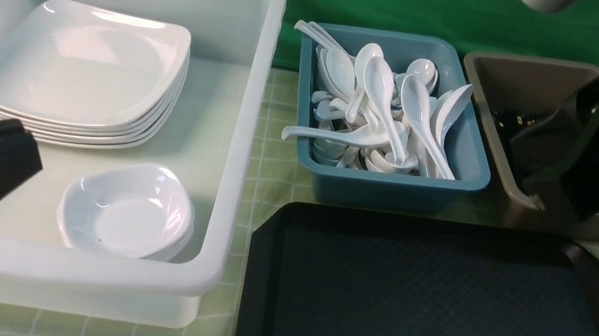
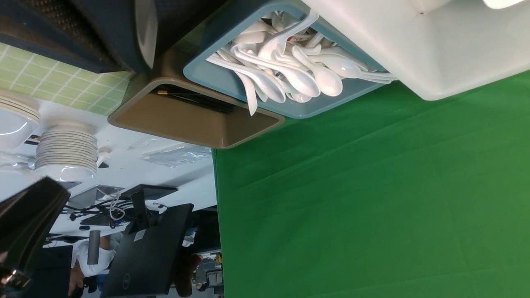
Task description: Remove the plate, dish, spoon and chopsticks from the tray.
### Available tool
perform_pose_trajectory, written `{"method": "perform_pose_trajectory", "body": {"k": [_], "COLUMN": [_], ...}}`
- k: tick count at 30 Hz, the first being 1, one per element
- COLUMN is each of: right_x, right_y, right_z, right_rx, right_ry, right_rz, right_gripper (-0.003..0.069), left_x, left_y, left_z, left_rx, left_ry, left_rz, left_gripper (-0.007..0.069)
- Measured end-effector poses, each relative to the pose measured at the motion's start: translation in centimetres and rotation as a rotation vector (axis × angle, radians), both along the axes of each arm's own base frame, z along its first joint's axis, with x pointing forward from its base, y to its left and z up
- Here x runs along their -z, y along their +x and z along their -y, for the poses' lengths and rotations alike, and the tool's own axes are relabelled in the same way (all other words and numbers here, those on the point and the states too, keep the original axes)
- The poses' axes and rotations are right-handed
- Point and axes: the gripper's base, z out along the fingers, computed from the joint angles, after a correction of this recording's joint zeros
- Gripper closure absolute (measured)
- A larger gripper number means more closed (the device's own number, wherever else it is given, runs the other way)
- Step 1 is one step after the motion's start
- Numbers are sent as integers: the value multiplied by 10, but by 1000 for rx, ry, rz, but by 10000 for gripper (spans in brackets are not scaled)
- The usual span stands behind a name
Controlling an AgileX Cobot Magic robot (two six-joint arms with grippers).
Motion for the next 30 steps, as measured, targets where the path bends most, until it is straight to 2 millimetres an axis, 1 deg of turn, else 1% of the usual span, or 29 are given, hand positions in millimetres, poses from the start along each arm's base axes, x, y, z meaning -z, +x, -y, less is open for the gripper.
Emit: {"method": "perform_pose_trajectory", "body": {"k": [2,4,5,6,7,8,9,10,11,12,14,15,16,17,18,19,21,23,26,30], "right_x": [-4,-3,7,7,24,27,52,68,91,107,146,145,176,191,215,224,253,262,266,271], "right_y": [-4,-5,-12,-12,-17,-17,-26,-31,-41,-48,-68,-68,-81,-85,-92,-94,-100,-103,-107,-109], "right_z": [9,19,37,37,56,60,78,92,105,115,130,130,138,140,144,145,147,148,148,148], "right_rx": [0,-12,-36,-36,-30,-20,28,89,140,192,278,287,349,381,433,457,500,513,517,520], "right_ry": [40,66,109,109,159,157,183,203,211,213,232,233,256,267,294,308,328,338,334,315], "right_rz": [31,73,122,122,200,212,257,310,357,389,447,457,488,493,501,506,501,515,511,458], "right_gripper": [591,616,637,637,641,642,642,642,642,642,642,642,642,642,642,642,642,642,642,642], "left_x": [0,0,0,0,0,0,0,0,0,0,0,0,0,0,0,0,0,0,0,1], "left_y": [0,0,0,0,0,0,0,0,0,0,0,0,0,0,0,0,0,0,0,0], "left_z": [0,0,0,0,0,0,0,0,0,0,0,0,0,0,0,0,0,0,0,0], "left_rx": [0,0,0,0,0,0,0,0,0,0,0,0,0,0,0,0,0,0,0,0], "left_ry": [1,1,1,2,2,2,2,2,2,2,2,2,2,2,2,2,3,3,3,3], "left_rz": [1,1,1,2,2,2,2,2,2,2,2,2,2,2,2,2,1,1,1,-2], "left_gripper": [603,603,603,603,603,603,603,603,603,603,603,603,603,603,603,603,603,603,603,603]}}
